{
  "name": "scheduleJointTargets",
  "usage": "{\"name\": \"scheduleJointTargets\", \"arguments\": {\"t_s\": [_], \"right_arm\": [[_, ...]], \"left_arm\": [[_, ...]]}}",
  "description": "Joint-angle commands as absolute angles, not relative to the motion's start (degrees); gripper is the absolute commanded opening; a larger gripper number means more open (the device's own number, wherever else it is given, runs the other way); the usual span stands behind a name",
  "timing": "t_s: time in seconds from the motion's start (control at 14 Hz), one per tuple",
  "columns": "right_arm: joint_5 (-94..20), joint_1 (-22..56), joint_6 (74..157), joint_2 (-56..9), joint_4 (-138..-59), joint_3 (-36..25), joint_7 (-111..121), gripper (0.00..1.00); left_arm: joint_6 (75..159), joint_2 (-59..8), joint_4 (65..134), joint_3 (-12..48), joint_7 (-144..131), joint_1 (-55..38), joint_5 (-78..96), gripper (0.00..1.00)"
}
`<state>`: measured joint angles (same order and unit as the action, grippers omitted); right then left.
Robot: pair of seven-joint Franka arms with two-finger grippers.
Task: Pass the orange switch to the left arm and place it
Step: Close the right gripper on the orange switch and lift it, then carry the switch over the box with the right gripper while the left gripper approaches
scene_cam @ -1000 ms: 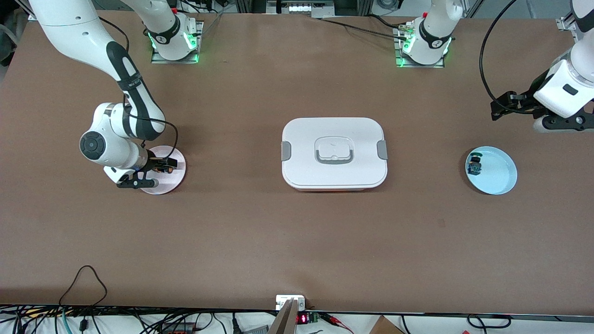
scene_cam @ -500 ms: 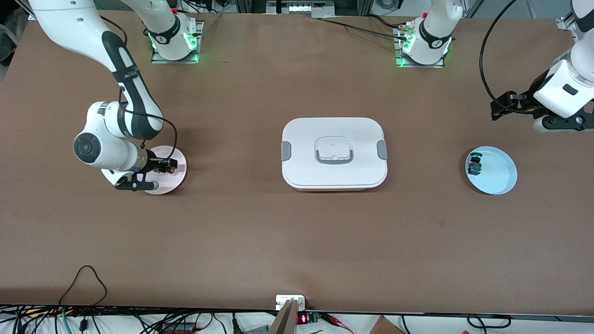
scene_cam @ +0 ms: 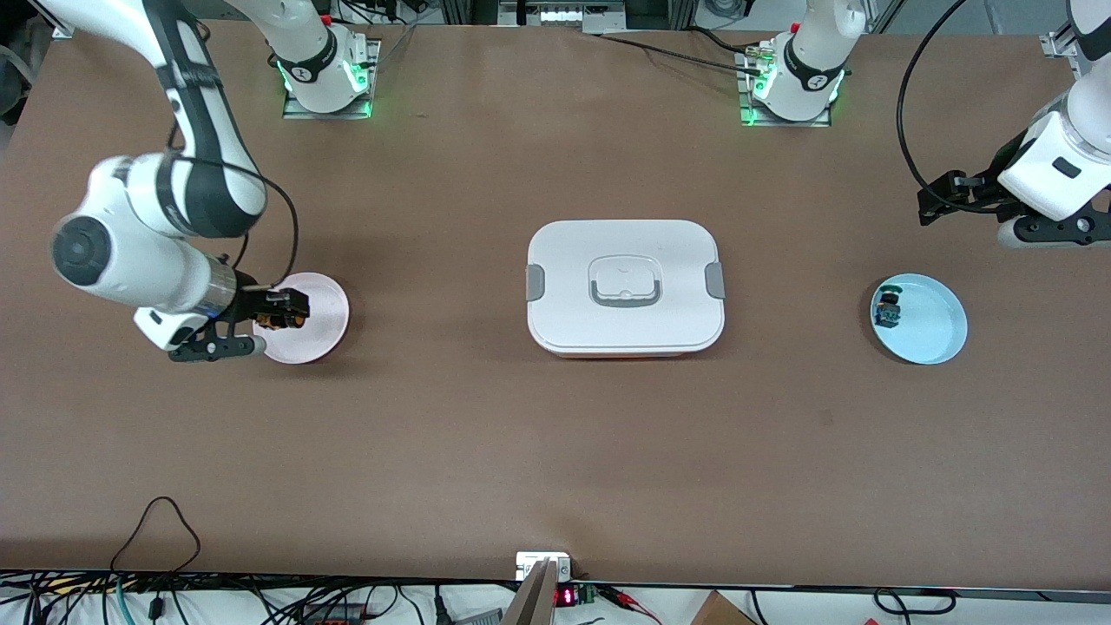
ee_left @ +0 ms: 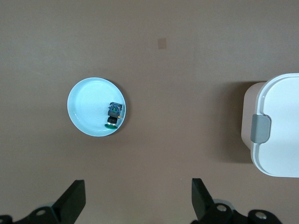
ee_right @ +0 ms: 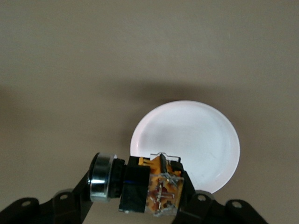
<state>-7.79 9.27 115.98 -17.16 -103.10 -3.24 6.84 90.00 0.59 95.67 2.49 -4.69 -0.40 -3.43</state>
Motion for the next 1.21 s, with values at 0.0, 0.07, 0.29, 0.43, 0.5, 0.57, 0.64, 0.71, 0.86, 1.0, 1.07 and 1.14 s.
{"name": "scheduleJointTargets", "arguments": {"t_s": [0.0, 0.07, 0.29, 0.43, 0.5, 0.57, 0.64, 0.71, 0.86, 1.0, 1.07, 1.14], "right_arm": [[-8.5, 9.1, 113.0, -13.9, -99.9, -1.6, 18.5, 0.0], [-8.6, 9.1, 113.1, -12.8, -99.8, -0.6, 21.9, 0.0], [-16.3, 9.1, 113.1, -10.0, -98.4, 1.8, 28.4, 0.0], [-21.8, 10.0, 113.6, -9.8, -97.0, 2.2, 38.4, 0.0], [-24.4, 10.5, 113.8, -9.8, -96.9, 2.3, 42.4, 0.0], [-29.2, 10.8, 113.9, -9.8, -96.9, 2.4, 46.0, 0.0], [-34.5, 11.1, 113.8, -9.8, -96.9, 2.4, 49.6, 0.0], [-39.8, 11.2, 113.8, -9.9, -96.9, 2.4, 54.9, 0.0], [-48.1, 11.9, 113.7, -10.6, -96.9, 2.4, 65.9, 0.0], [-55.9, 13.2, 113.3, -11.3, -97.2, 2.4, 74.9, 0.0], [-60.2, 14.0, 113.1, -11.9, -97.3, 2.4, 79.1, 0.0], [-64.1, 15.0, 113.1, -12.8, -97.3, 2.4, 82.8, 0.0]], "left_arm": [[89.3, 1.1, 95.4, 2.5, -3.9, -0.3, -2.7, 1.0], [89.3, 1.0, 95.4, 2.5, -3.9, -0.3, -2.6, 1.0], [89.3, 0.9, 95.5, 2.4, -3.6, -0.2, -2.6, 1.0], [88.9, 0.8, 95.5, 2.3, -3.5, -0.3, -2.5, 1.0], [88.8, 0.4, 95.4, 2.3, -3.4, -0.3, -2.5, 1.0], [88.7, 0.1, 95.4, 2.5, -3.4, -0.4, -2.5, 1.0], [88.4, -0.3, 95.4, 2.5, -3.3, -0.4, -2.4, 1.0], [88.4, -0.5, 95.1, 2.5, -3.4, -0.3, -1.1, 1.0], [87.0, -1.7, 94.4, 1.8, -3.5, 1.3, 3.6, 1.0], [83.6, -2.5, 94.4, 1.8, -3.5, 2.3, 8.2, 1.0], [81.6, -3.1, 94.3, 1.8, -3.4, 2.3, 9.9, 1.0], [80.0, -3.4, 94.5, 1.8, -3.3, 2.6, 12.3, 1.0]]}}
